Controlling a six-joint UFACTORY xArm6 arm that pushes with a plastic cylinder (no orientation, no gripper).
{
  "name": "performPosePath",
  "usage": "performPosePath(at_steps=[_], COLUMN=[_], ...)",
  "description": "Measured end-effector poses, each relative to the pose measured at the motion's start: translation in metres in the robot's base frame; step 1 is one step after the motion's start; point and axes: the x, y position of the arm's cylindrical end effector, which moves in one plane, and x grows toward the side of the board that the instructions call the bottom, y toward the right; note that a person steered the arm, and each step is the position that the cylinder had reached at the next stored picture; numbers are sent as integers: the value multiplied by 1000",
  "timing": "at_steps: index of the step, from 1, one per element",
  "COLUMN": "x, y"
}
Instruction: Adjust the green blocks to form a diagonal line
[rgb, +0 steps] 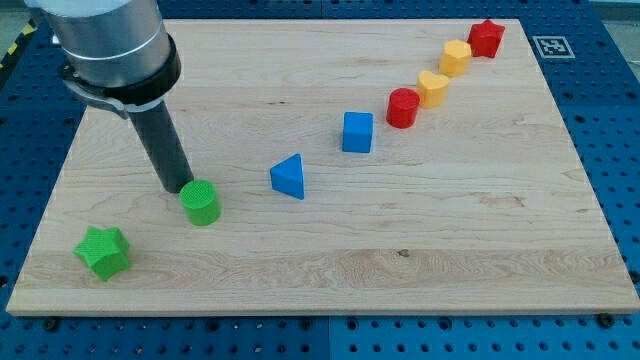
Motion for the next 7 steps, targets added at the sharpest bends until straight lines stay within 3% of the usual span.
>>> performPosePath(at_steps=[5,7], x=[20,20], y=[20,-23])
